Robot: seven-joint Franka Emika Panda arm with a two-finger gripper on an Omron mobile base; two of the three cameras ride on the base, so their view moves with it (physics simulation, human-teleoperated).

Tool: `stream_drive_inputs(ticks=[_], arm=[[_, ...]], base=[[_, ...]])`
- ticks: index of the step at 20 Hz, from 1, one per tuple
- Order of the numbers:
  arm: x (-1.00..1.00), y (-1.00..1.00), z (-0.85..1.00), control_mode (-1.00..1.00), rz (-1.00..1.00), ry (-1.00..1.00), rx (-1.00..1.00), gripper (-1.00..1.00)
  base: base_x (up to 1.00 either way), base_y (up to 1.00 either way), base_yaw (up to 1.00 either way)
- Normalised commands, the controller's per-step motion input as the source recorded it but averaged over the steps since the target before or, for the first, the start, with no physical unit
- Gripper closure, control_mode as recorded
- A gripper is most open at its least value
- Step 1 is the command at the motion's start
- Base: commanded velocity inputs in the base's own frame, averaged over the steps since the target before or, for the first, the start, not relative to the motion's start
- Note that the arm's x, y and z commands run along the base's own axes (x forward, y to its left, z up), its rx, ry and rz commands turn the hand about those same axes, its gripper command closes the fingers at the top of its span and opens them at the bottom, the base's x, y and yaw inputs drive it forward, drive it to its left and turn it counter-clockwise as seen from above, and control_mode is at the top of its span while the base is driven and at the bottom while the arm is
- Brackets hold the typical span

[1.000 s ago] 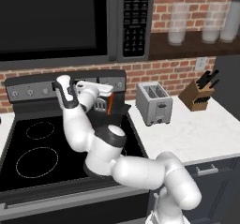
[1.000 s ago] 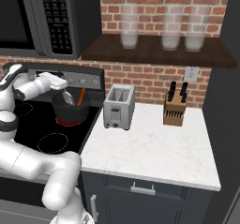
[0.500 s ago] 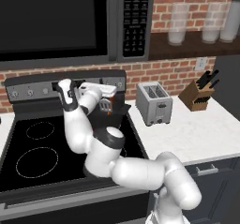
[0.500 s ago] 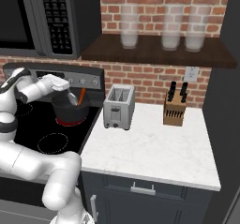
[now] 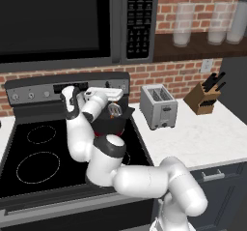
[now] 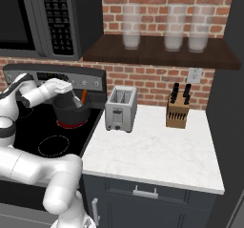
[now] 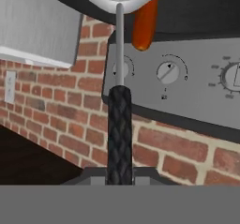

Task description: Put the carrot and lemon wedge in the pot. Retrieve the spatula and lightly stir the vegetables in the pot.

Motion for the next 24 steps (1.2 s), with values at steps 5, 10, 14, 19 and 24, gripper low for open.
stream_drive_inputs(ticks=[5, 10, 14, 19, 24], arm=[[0.18, 0.08, -0.15, -1.0, 0.0, 0.0, -0.1, 1.0], [0.16, 0.17, -0.26, -1.0, 0.03, 0.0, -0.09, 1.0], [0.21, 0.2, -0.42, -1.0, 0.18, 0.0, -0.04, 1.0], [0.08, 0.34, -0.45, -1.0, 0.32, -0.01, 0.0, 1.0], [0.01, 0.48, -0.45, -1.0, 0.43, -0.03, 0.0, 1.0]], base=[[0.0, 0.0, 0.0], [0.0, 0.0, 0.0], [0.0, 0.0, 0.0], [0.0, 0.0, 0.0], [0.0, 0.0, 0.0]])
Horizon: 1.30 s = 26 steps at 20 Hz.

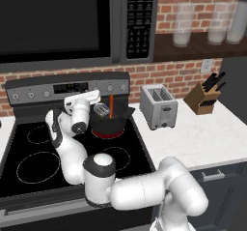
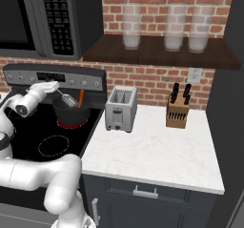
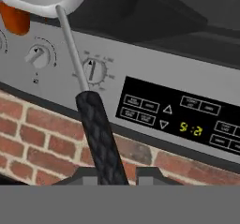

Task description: Put the carrot and lemon wedge in the pot. Retrieve the spatula and lightly stir the vegetables in the pot.

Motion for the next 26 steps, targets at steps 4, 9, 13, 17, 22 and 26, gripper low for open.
stream_drive_inputs(ticks=[4, 9, 13, 17, 22, 26], arm=[[0.0, 0.52, -0.36, -1.0, 0.46, -0.06, 0.0, 1.0], [0.21, 0.27, -0.16, -1.0, 0.39, -0.1, 0.0, 1.0], [0.38, 0.0, 0.0, -1.0, 0.22, -0.06, 0.0, 1.0], [0.12, -0.19, 0.0, -1.0, 0.04, 0.0, 0.0, 1.0], [0.05, -0.43, -0.05, -1.0, 0.0, 0.07, 0.0, 1.0], [0.03, -0.44, -0.27, -1.0, 0.0, 0.17, 0.01, 1.0]], base=[[0.0, 0.0, 0.0], [0.0, 0.0, 0.0], [0.0, 0.0, 0.0], [0.0, 0.0, 0.0], [0.0, 0.0, 0.0], [0.0, 0.0, 0.0]])
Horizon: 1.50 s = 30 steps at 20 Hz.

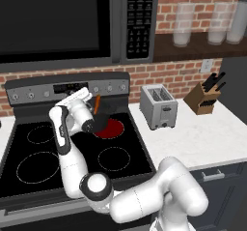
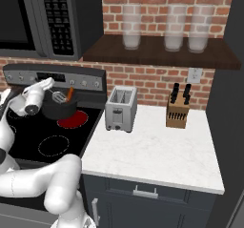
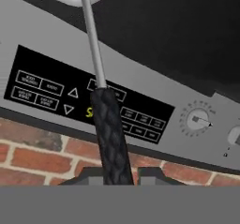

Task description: Put the carrot and lemon wedge in the pot. Retrieve the spatula and lightly stir the vegetables in the pot.

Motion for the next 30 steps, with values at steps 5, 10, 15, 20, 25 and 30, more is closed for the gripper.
stream_drive_inputs(ticks=[5, 10, 15, 20, 25, 30], arm=[[0.02, -0.38, -0.32, -1.0, 0.0, 0.25, 0.11, 1.0], [-0.82, -0.29, 0.04, -1.0, -0.07, 0.11, 0.15, 1.0], [-0.78, -0.29, 0.18, -1.0, -0.21, 0.12, 0.1, 1.0], [0.11, -0.35, 0.14, -1.0, -0.27, 0.15, 0.01, 1.0], [0.53, -0.3, 0.11, -1.0, -0.28, 0.09, -0.04, 1.0], [0.12, -0.42, 0.05, -1.0, -0.32, 0.08, -0.16, 1.0]], base=[[0.0, 0.0, 0.0], [0.0, 0.0, 0.0], [0.0, 0.0, 0.0], [0.0, 0.0, 0.0], [0.0, 0.0, 0.0], [0.0, 0.0, 0.0]])
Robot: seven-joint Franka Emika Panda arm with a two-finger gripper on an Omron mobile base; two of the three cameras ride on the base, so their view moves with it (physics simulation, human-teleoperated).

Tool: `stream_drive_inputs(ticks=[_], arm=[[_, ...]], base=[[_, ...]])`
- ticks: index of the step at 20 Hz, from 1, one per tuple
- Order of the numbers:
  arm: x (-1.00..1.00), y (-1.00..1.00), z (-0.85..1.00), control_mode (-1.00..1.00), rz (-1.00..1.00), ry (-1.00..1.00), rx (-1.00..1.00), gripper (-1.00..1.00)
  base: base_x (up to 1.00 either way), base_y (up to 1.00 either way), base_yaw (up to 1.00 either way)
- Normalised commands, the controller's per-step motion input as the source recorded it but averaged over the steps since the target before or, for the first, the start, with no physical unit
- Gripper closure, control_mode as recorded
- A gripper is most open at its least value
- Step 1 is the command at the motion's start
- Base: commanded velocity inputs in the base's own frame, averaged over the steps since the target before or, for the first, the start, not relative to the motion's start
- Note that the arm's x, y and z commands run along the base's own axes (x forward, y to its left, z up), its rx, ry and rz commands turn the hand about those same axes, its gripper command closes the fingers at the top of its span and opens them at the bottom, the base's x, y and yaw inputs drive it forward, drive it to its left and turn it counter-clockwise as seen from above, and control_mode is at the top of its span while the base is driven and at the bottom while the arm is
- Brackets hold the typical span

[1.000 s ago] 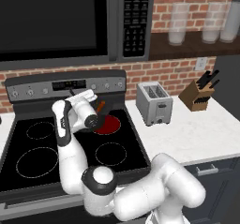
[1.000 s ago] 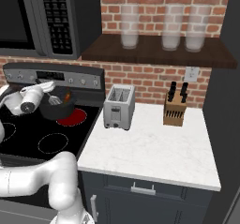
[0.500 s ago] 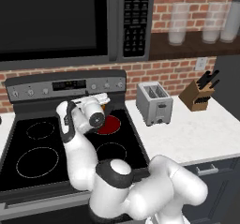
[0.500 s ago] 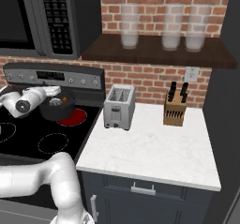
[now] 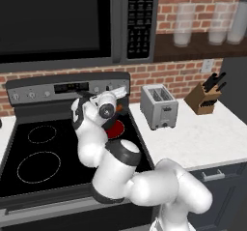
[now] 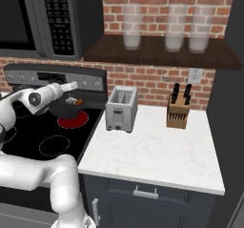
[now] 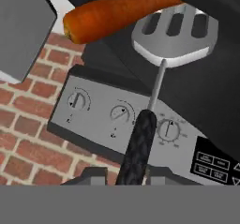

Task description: Put the carrot and lemon wedge in the pot. Retrieve the spatula and lightly stir the vegetables in the pot.

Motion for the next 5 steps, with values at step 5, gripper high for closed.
stream_drive_inputs(ticks=[5], arm=[[-0.15, -0.08, 0.0, -1.0, -0.28, 0.07, -0.14, 1.0]], base=[[0.0, 0.0, 0.0]])
